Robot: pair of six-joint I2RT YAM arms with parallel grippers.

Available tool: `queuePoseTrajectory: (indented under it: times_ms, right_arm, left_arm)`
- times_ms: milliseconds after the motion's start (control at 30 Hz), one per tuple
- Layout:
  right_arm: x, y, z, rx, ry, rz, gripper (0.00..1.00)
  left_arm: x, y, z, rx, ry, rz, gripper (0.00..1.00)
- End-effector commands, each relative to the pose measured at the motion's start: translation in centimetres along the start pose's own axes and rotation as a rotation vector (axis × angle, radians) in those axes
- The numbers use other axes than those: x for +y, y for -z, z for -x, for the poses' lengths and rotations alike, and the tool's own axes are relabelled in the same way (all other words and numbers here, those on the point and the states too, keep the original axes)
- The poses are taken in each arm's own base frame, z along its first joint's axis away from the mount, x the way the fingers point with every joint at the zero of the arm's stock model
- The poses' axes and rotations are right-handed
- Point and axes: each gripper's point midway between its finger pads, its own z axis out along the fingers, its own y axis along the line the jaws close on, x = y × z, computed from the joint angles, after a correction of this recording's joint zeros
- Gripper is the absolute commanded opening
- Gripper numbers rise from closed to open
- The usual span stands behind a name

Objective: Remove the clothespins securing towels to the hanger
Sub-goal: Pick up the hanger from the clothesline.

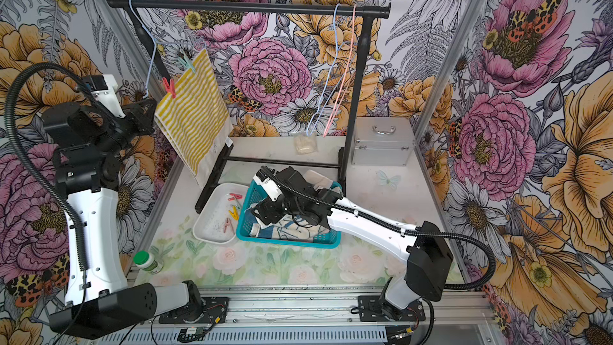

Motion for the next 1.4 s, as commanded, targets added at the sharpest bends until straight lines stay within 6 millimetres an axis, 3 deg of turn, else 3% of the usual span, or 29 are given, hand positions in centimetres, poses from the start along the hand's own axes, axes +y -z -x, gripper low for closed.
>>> queuePoseTrajectory:
  times_ms: [0, 500, 767, 933, 1367]
  right_arm:
    - [0.2, 0.9, 1.3, -0.054, 0.004, 0.005, 0.75]
    - [0.0, 1.9, 2.2, -0.085, 0.013, -0.004, 0.75]
    - [-0.3, 2.5, 2.7, -0.101, 0.013, -0.013, 0.75]
    - [-0.6, 3.2, 3.1, -0.121, 0.012, -0.027, 0.75]
    - [-1.1, 7.0, 5.2, -0.218, -0.004, -0.069, 0.75]
  left_arm:
    - [0.3, 0.3, 1.2, -0.026, 0.008, 0.051, 0.00]
    - [-3.3, 2.3, 6.3, -0.126, -0.083, 0.042, 0.00]
    - [-7.1, 2.8, 7.7, -0.151, -0.165, -0.020, 0.00]
    - [-9.1, 3.1, 7.3, -0.140, -0.186, -0.075, 0.00]
    - [-13.1, 4.5, 3.3, -0.044, -0.192, -0.230, 0.00]
